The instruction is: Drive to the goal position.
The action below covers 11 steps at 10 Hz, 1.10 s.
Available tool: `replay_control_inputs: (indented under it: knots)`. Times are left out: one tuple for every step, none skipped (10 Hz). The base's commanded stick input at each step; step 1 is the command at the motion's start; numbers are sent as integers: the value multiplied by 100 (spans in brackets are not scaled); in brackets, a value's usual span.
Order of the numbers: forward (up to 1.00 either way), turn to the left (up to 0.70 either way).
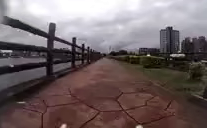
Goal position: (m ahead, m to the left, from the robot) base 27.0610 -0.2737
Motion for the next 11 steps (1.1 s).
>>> replay_control_inputs:
  knots:
    - [85, 1]
    - [85, 1]
    - [85, 1]
    - [85, 1]
    - [85, 1]
    - [85, 1]
    - [85, 1]
    - [85, 1]
    - [85, -2]
    - [85, -14]
    - [85, -26]
